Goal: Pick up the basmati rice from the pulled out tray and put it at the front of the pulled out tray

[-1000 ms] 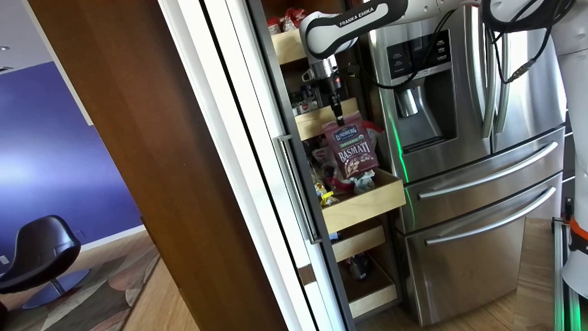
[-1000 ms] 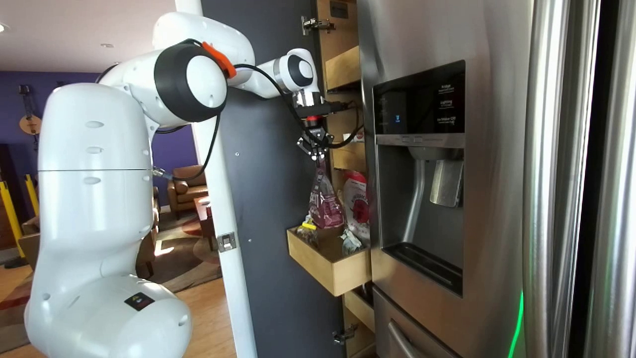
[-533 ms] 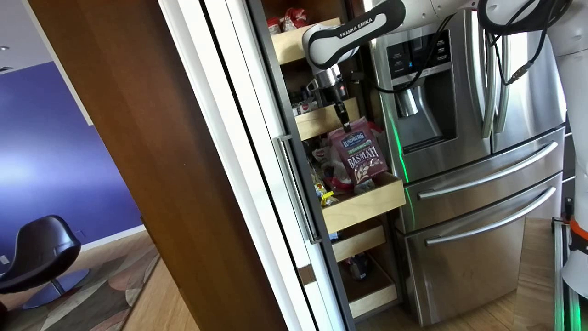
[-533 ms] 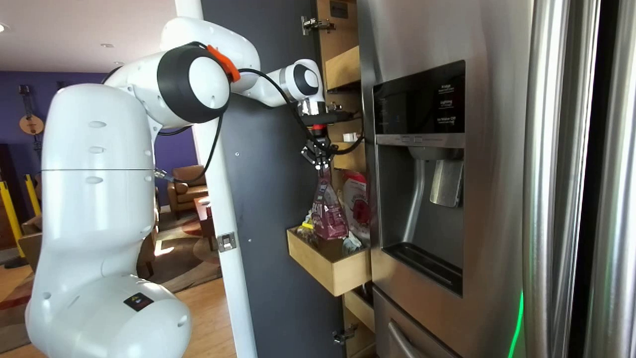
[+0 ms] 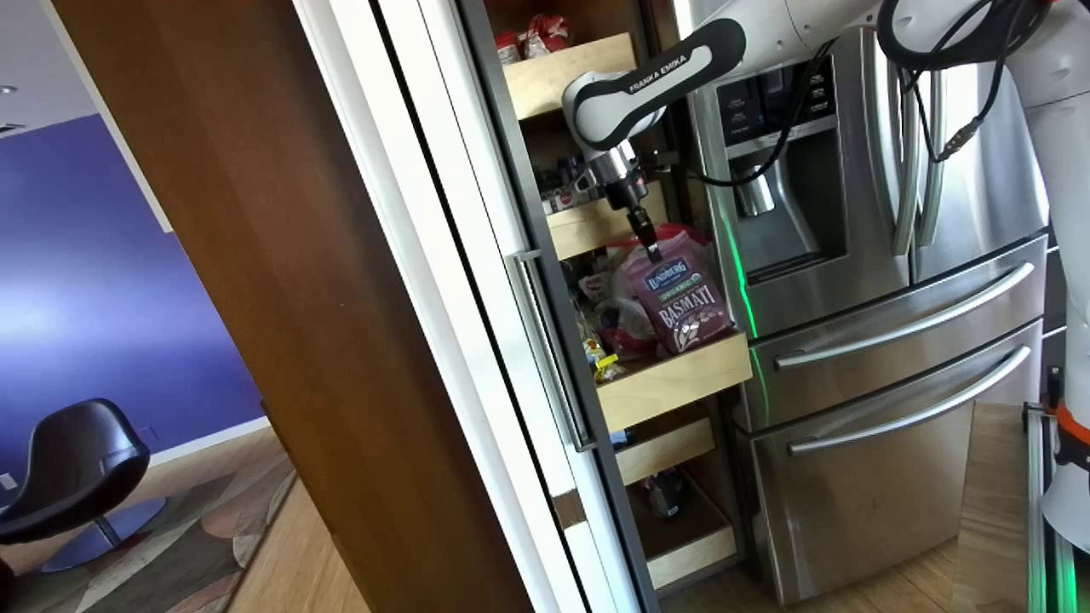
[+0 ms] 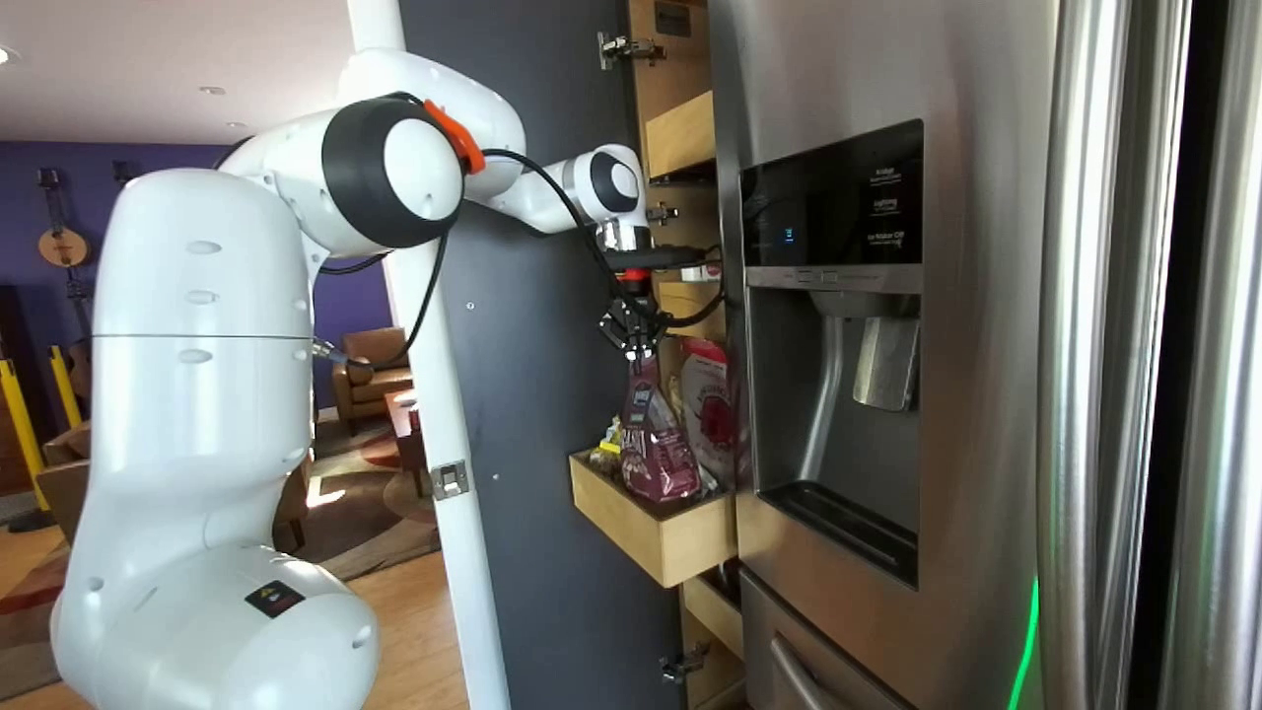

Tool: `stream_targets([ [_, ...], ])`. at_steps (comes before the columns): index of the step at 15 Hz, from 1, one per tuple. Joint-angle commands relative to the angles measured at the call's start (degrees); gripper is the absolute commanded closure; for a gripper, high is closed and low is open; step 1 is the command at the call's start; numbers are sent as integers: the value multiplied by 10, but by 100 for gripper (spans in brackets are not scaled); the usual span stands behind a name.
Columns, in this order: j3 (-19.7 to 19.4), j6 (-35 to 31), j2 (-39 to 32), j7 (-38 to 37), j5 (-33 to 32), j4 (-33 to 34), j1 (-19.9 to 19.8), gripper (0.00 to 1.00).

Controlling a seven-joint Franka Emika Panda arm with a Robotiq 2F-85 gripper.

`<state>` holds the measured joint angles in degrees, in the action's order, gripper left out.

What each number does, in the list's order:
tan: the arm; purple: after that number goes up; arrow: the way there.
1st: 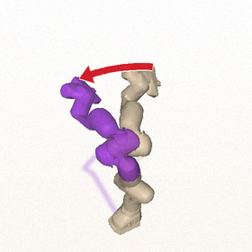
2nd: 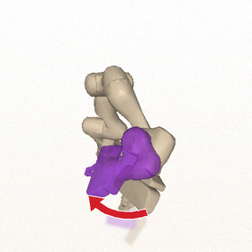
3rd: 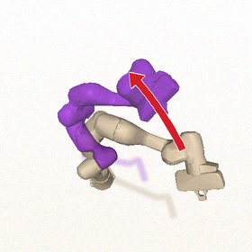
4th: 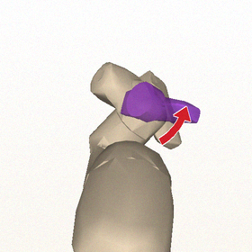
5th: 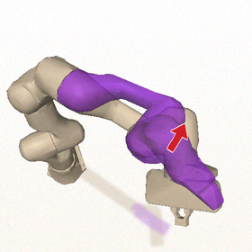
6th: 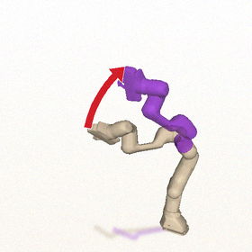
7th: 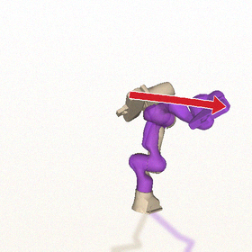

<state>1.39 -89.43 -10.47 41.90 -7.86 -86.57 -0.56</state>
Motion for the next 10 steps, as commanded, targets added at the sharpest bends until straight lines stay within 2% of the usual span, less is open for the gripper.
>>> stream_targets([
  [1, 2, 20, 3, 17, -1, -9, -4, 99],
  [6, 4, 5, -5, 25, 12, -19, -6, 99],
  [10, 6, -3, -4, 33, 50, -20, -11, 99],
])
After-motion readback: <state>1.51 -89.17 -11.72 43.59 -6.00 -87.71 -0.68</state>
